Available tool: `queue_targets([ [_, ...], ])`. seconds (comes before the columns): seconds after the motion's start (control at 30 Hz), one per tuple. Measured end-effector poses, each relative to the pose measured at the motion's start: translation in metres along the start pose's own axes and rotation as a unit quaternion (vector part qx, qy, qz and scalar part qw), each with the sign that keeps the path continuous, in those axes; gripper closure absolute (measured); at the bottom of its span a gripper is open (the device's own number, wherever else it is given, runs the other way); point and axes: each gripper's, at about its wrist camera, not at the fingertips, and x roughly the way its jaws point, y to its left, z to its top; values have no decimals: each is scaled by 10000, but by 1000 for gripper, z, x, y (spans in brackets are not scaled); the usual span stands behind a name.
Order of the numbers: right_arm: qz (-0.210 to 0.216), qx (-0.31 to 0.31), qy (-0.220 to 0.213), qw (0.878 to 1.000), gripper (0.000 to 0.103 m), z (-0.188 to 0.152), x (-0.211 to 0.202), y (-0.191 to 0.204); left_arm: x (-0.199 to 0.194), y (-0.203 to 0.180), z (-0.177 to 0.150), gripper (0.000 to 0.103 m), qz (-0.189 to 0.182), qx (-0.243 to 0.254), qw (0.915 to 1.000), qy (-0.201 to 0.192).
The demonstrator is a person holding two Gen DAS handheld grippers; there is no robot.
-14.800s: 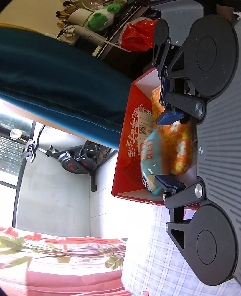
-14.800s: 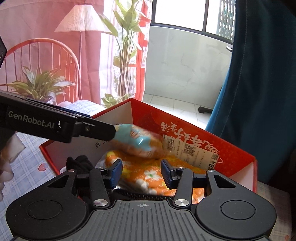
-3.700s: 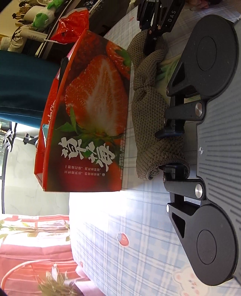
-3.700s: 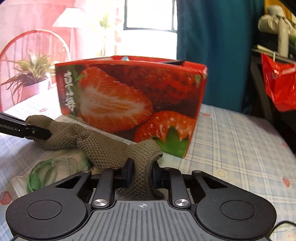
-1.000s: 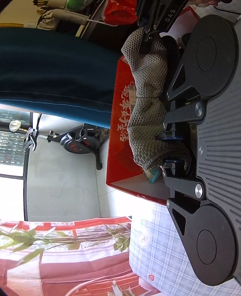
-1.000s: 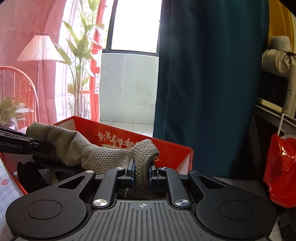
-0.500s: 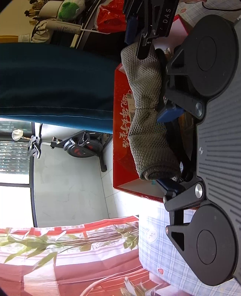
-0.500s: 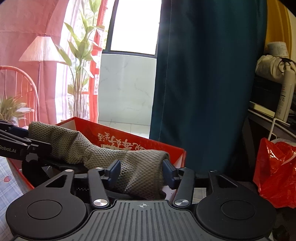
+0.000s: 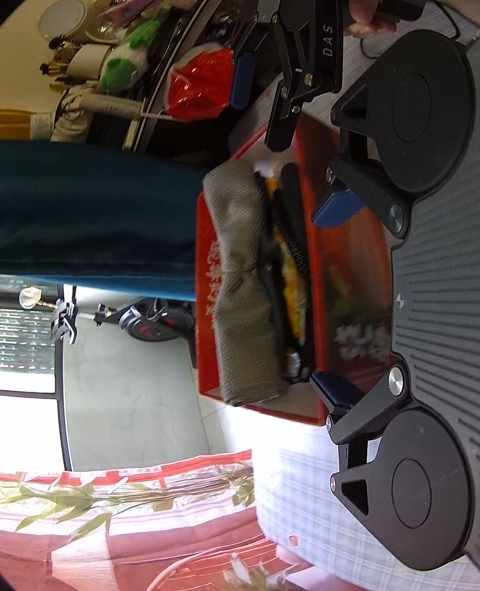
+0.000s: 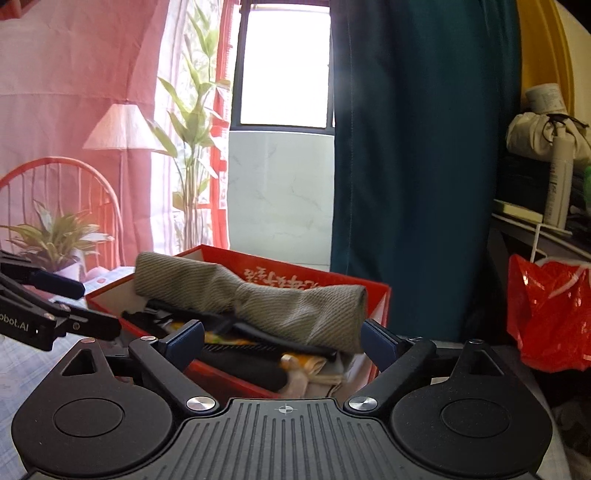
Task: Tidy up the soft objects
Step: 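Open both tools to drop the knit cloth into the box, then move both open tools to the clear bag of green cable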
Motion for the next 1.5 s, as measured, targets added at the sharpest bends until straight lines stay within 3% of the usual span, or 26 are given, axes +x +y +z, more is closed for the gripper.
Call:
queue_targets([
  [0.23, 281, 339, 173, 9989, 15, -36, -25, 19, -8, -5, -46, 17, -251, -178, 9991, 289],
  [0.63, 683, 551, 1194, 9890, 27, -118, -31, 52, 1, -7, -116, 29, -374, -780, 9939, 677],
  [0.9, 879, 217, 1350, 9867, 39, -140, -40, 68, -4, -15, -143, 31, -404, -852, 9925, 772],
  [1.3, 1004, 325, 1499, 9831, 44, -144, -44, 58, 0, -15, -151, 36, -572, -948, 9900, 876],
  [1.43, 1064, 262, 1512, 9824, 51, -143, -46, 61, 0, -14, -152, 47, -683, -992, 9887, 889],
  [1.5, 1084, 222, 1509, 9823, 54, -143, -47, 62, -1, -14, -152, 48, -723, -1018, 9882, 891],
])
